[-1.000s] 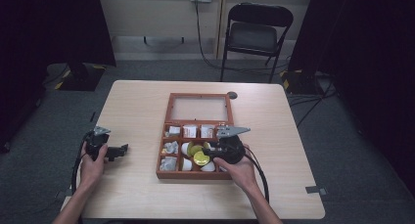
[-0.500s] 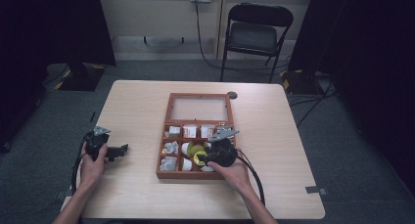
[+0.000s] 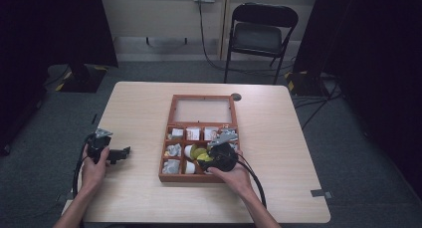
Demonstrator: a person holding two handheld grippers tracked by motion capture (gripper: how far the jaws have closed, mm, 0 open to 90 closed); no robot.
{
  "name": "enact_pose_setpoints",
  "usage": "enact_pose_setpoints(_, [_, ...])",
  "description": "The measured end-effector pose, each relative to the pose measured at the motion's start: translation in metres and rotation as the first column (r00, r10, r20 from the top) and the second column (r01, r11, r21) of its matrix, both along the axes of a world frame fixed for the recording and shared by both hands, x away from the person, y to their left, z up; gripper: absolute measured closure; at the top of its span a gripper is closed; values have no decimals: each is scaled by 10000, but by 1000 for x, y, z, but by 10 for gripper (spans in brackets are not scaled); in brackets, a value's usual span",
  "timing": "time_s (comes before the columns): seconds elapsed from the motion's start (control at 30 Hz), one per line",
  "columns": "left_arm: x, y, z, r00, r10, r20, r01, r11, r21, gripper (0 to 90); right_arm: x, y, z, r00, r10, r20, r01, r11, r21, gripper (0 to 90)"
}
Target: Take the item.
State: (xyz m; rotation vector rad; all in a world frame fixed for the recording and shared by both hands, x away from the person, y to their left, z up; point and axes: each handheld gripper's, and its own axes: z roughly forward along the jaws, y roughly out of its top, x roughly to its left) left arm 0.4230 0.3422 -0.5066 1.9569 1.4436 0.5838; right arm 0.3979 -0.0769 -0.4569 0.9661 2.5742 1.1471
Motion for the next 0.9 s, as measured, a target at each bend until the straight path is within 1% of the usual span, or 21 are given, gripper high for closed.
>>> enact_pose_setpoints(0.13, [0, 0, 0, 10000, -3, -3, 3, 10000, -2, 0, -1, 0, 0, 10000, 58, -34, -58, 10000, 9, 439])
enact_pose_setpoints(0.2, [0, 0, 0, 10000, -4, 1, 4, 10000, 2, 0, -2, 1, 0, 9998, 157, -81, -158, 9999, -70, 432])
enact_pose_setpoints(0.3, [0, 0, 0, 10000, -4, 1, 4, 10000, 1, 0, -3, 3, -2, 9993, 305, -230, -311, 9990, -306, 466])
enact_pose_setpoints(0.43, [0, 0, 0, 10000, -7, -1, 7, 10000, -1, 0, -4, 5, -2, 9990, 395, -187, -400, 9987, -301, 486])
enact_pose_setpoints(0.57, [0, 0, 0, 10000, -5, 1, 5, 10000, -1, 0, -3, 7, -2, 9984, 500, -274, -508, 9983, -273, 498])
enact_pose_setpoints(0.7, [0, 0, 0, 10000, -4, 3, 4, 10000, 11, 0, -3, 12, -3, 9978, 592, -305, -606, 9970, -484, 507])
enact_pose_setpoints(0.83, [0, 0, 0, 10000, -7, 0, 7, 10000, 3, 0, -2, 13, -3, 9970, 671, -382, -694, 9956, -628, 494])
enact_pose_setpoints(0.9, [0, 0, 0, 10000, -3, 4, 3, 10000, 9, 0, -1, 14, -4, 9971, 597, -465, -630, 9952, -743, 477])
